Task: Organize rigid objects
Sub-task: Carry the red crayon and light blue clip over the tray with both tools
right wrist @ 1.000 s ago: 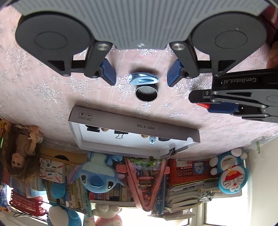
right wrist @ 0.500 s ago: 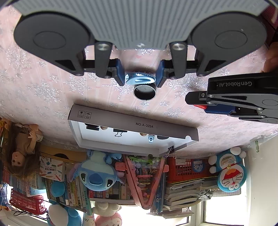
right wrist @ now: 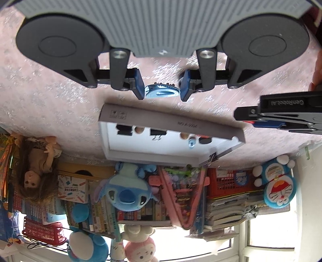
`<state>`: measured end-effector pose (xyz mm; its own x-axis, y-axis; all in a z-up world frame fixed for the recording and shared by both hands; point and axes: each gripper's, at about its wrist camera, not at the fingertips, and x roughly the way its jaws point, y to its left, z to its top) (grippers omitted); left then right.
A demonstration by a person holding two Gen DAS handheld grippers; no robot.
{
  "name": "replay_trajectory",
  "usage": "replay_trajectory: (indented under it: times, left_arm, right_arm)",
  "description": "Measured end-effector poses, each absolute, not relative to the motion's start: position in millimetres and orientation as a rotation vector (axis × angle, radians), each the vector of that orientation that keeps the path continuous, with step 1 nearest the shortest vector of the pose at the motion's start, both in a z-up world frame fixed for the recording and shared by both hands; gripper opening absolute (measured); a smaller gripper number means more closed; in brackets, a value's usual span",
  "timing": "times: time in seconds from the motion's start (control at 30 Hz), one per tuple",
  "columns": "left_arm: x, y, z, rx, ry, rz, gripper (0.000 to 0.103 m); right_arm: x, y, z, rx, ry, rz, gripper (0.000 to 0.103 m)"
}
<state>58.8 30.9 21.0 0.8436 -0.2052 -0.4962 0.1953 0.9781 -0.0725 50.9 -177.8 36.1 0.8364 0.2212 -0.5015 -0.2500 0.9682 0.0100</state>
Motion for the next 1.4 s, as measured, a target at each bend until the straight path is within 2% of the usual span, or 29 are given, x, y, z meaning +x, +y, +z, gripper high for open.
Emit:
replay_trajectory:
  times: [0.3,0.6,0.87,1.17,1.4]
  left_arm:
    - [91,39,40,-0.053,0.529,-0.180,0.042]
    - [157,42,61,-0.100,0.547,-0.169,0.042]
    - [228,36,47,-0.126,0.600,-0.168,0.042]
    - [289,36,35,-0.174,0.761,-0.126,0.042]
    - [314,34,26,-0.168,0.790,-0.161,0.042]
  right_arm:
    - [77,-198,51,-0.005,0.529,0.221,0.045]
    - [126,-219,66,0.100,0.557,0.203,0.044]
    - [183,-229,67,0.117,0.582,0.212,0.044]
    - [249,-237,65,0.217,0.753,0.195,0.044]
    - [283,-229,60,0.181,0.823,0.207,0.044]
